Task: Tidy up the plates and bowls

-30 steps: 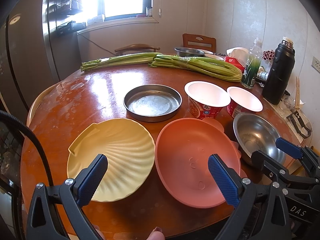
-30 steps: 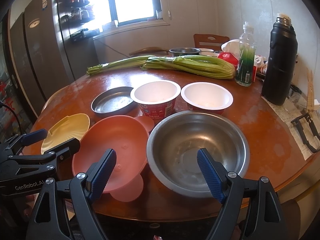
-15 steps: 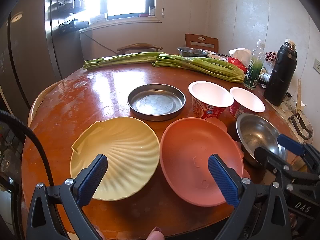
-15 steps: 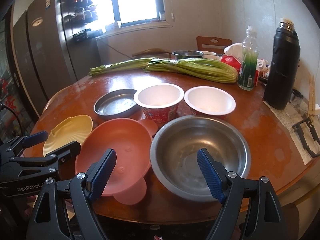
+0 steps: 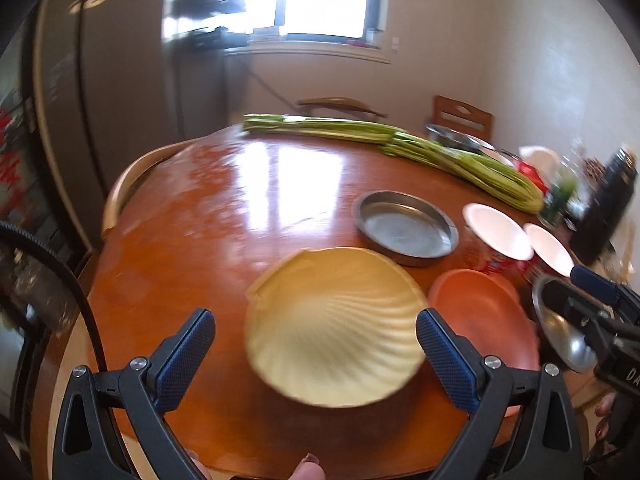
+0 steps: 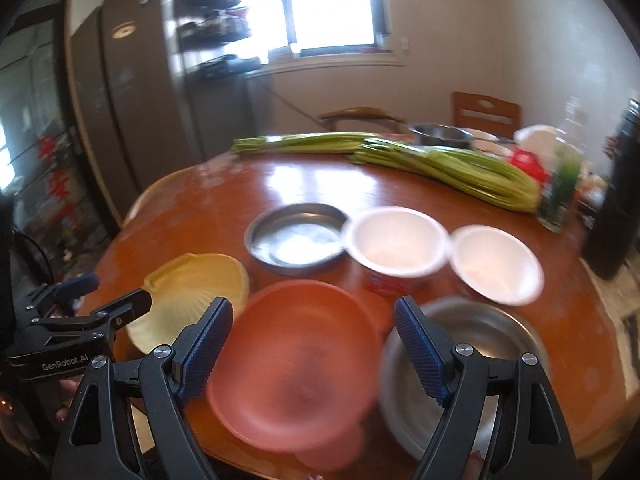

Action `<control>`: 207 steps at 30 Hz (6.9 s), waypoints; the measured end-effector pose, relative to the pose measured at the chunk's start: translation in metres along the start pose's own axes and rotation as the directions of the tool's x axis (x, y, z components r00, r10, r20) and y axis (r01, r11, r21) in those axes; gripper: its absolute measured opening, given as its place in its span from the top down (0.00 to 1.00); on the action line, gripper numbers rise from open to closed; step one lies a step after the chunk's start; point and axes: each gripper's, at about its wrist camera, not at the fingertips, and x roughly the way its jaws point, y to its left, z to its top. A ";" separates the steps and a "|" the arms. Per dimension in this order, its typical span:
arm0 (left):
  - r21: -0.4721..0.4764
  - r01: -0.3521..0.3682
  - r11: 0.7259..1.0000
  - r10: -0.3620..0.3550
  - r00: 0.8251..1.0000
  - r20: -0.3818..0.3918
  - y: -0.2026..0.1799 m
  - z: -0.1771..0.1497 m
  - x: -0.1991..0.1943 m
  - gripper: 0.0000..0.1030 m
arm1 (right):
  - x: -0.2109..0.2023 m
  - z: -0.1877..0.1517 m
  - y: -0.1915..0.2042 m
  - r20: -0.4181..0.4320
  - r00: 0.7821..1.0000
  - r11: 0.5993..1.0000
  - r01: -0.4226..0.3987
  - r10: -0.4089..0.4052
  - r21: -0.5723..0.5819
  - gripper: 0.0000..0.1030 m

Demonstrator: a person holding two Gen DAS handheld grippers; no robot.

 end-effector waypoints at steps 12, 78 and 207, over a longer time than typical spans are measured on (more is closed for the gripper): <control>-0.136 0.029 0.990 -0.045 0.992 -0.115 0.052 -0.020 0.024 0.02 | 0.087 0.024 0.073 -0.196 0.976 0.971 -0.132 0.092 -0.200 0.20; -0.098 -0.014 0.995 -0.003 0.985 -0.171 0.071 0.053 0.124 0.52 | 0.178 0.042 0.085 -0.350 0.913 0.977 -0.208 0.210 0.043 0.53; 0.013 -0.014 1.000 0.017 0.970 -0.243 -0.014 -0.023 0.066 0.38 | 0.094 -0.011 0.003 -0.407 0.909 0.966 -0.181 0.093 -0.183 0.50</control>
